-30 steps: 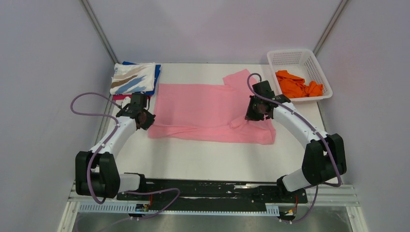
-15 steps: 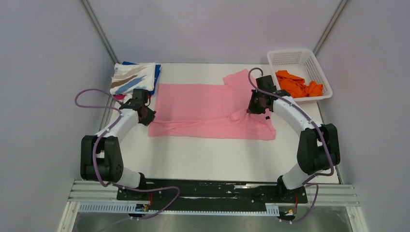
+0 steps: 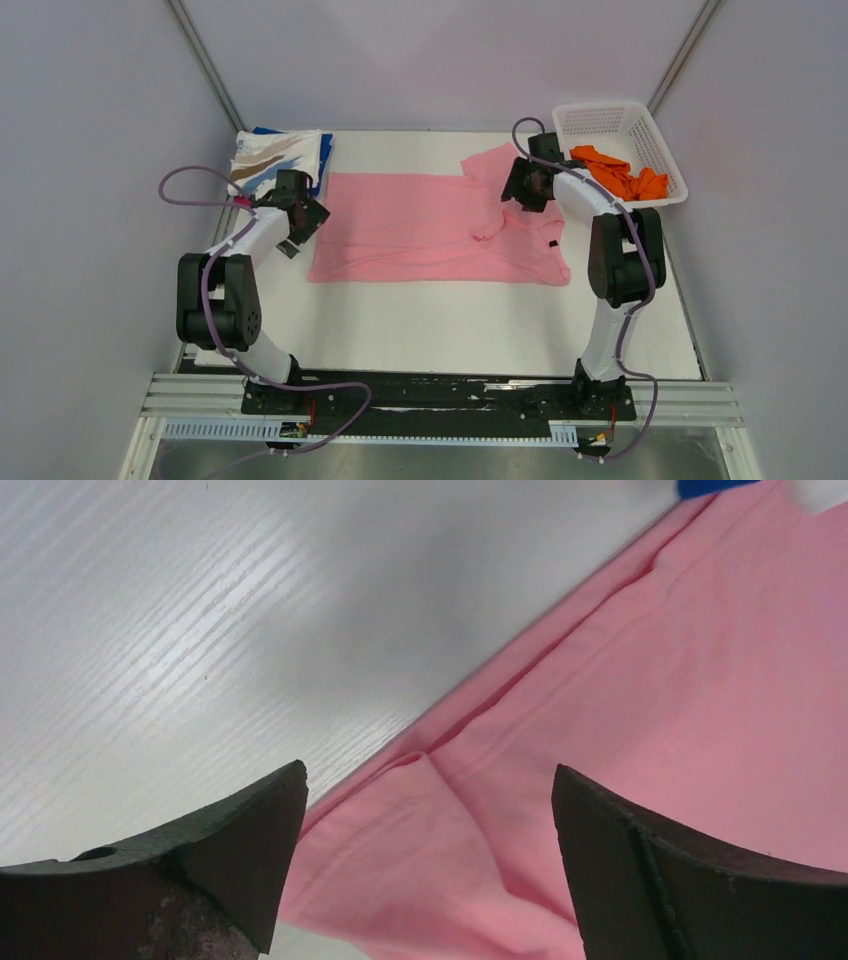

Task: Fold and stack the t-shirts
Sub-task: Fold the flattened tshirt in 1/3 of the way

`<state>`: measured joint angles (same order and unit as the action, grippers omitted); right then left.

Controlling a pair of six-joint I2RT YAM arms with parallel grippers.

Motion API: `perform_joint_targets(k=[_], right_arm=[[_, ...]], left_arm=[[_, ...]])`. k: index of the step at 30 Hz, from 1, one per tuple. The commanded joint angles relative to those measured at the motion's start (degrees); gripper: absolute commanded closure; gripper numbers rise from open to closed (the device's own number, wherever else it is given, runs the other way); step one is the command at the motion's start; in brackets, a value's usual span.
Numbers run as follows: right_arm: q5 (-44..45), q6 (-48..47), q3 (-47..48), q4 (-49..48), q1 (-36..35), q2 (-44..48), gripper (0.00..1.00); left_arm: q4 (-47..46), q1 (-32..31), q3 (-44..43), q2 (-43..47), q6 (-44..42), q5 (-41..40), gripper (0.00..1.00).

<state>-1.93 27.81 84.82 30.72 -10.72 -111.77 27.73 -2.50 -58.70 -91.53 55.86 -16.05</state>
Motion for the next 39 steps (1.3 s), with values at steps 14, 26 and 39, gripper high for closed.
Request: perform_joint_targets(k=[14, 26, 39], right_arm=[[-11.93, 1.07, -16.91, -8.66, -4.59, 14.04, 0.0], [-12.83, 1.08, -3.95, -12.17, -5.66, -2.39, 0.0], [-4.12, 2.35, -1.14, -10.73, -5.69, 3.48, 0.0]], left_arm=[[-5.23, -3.67, 0.4, 4.61, -6.91, 17.11, 0.0], [-3.71, -4.7, 0.78, 2.62, -7.64, 16.23, 0.0], [-2.06, -5.06, -1.76, 3.37, -8.25, 15.16, 0.0]])
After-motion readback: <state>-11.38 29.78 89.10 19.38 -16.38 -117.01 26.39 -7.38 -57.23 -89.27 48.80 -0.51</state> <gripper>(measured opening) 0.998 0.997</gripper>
